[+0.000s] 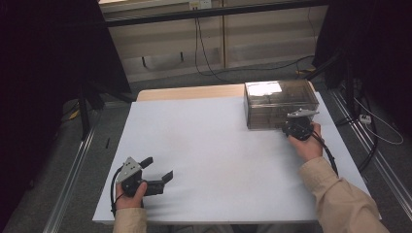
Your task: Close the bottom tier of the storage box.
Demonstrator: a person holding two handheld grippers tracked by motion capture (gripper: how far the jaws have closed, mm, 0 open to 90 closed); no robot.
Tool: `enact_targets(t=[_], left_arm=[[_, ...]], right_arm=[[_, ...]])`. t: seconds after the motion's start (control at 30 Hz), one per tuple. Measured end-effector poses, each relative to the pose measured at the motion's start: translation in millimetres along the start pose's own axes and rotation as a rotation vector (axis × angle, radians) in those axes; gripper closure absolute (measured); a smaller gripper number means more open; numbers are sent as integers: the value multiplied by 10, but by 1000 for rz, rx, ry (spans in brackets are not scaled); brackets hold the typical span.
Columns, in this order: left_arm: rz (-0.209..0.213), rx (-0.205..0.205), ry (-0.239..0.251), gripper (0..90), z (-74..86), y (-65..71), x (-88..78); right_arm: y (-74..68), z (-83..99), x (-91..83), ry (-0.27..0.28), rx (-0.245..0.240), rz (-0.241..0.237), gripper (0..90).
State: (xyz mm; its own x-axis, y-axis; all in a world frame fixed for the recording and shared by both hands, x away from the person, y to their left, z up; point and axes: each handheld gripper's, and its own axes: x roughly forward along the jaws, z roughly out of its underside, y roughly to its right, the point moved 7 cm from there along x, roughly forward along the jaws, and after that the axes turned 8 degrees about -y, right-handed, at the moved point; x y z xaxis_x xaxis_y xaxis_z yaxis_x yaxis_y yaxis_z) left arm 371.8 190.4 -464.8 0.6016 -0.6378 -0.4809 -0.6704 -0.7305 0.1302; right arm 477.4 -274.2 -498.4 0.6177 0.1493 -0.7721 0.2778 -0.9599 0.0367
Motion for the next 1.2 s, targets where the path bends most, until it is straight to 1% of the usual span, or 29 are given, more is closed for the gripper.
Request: enact_targets(t=[0.43,0.77,1.2], left_arm=[[0,0,-1,28,1,-6,-4],[1,-4,0,29,2,-3,-2],[0,0,-4,29,5,-6,-11]], right_arm=[[6,-17,18,11,-1,6,900],[9,-24,25,6,4,7,900],[10,-43,30,14,3,13,900]])
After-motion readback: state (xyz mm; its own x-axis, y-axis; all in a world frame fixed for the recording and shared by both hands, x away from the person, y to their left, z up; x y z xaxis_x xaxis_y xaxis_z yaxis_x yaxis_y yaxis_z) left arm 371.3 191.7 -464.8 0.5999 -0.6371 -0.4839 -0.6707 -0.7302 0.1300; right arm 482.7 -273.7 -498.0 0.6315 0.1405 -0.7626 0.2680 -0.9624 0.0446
